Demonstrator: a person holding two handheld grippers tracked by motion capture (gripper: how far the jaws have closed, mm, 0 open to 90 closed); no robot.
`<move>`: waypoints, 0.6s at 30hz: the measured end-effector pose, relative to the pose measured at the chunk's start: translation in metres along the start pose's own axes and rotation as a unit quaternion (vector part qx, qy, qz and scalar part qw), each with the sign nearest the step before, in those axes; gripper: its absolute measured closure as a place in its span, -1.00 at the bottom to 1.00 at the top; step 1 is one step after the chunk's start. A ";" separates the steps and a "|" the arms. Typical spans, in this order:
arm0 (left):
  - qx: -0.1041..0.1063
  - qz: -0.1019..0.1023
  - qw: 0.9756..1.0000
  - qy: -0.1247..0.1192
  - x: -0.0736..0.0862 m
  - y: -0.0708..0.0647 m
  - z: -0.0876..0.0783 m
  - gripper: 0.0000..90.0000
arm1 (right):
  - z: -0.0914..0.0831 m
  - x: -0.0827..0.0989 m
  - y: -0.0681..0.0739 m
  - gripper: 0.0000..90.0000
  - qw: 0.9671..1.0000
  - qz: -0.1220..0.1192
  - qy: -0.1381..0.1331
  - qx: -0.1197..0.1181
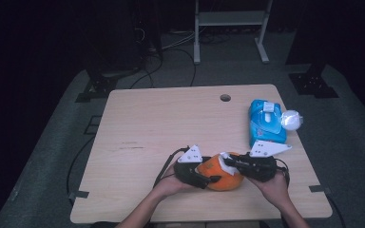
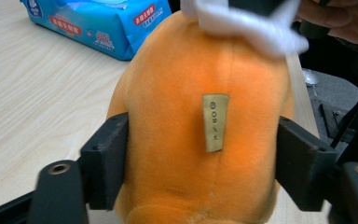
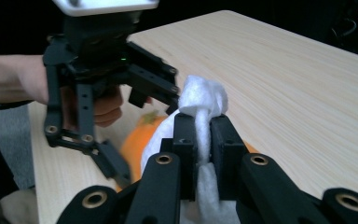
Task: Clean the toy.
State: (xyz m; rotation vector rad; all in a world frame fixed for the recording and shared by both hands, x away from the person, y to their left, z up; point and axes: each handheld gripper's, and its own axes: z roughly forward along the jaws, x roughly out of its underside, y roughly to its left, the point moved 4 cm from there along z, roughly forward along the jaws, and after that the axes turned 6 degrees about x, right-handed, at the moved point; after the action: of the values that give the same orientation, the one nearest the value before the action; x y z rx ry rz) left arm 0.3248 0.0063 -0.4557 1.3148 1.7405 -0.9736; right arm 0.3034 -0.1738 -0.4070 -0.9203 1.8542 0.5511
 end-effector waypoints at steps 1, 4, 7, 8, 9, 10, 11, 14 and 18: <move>0.002 -0.001 1.000 -0.007 -0.002 0.000 -0.002 -0.28 | 0.000 0.000 0.000 0.81 1.000 -0.004 0.001 0.003; 0.010 -0.011 0.999 -0.032 -0.012 0.000 -0.011 -0.23 | -0.005 0.002 -0.012 0.81 1.000 0.014 -0.003 0.011; 0.005 -0.004 0.999 -0.034 -0.018 -0.004 -0.016 -0.22 | -0.007 0.012 -0.026 0.81 0.999 0.054 -0.005 0.004; 0.000 0.005 1.000 -0.026 -0.018 -0.004 -0.015 -0.22 | -0.006 0.011 -0.024 0.81 0.999 0.051 -0.004 0.006; -0.006 0.009 1.000 -0.017 -0.017 -0.005 -0.013 -0.22 | -0.006 0.009 -0.022 0.81 0.999 0.043 -0.004 0.007; -0.002 0.007 1.000 -0.014 -0.015 -0.005 -0.010 -0.22 | -0.006 0.006 -0.017 0.81 0.999 0.037 -0.006 0.002; 0.003 0.002 1.000 -0.015 -0.014 -0.006 -0.008 -0.22 | -0.005 0.002 -0.010 0.81 0.999 0.030 -0.011 -0.009; 0.003 0.009 1.000 -0.012 -0.014 -0.008 -0.007 -0.22 | 0.000 -0.003 0.004 0.81 1.000 0.004 -0.007 -0.016; 0.010 0.006 1.000 -0.007 -0.011 -0.005 -0.006 -0.36 | 0.003 0.003 -0.004 0.81 1.000 0.012 0.004 -0.013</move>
State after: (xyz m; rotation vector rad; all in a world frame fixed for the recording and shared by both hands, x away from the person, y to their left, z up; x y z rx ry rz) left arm 0.3214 0.0058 -0.4430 1.3269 1.7148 -0.9936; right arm 0.3074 -0.1753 -0.4113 -0.9195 1.8724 0.5882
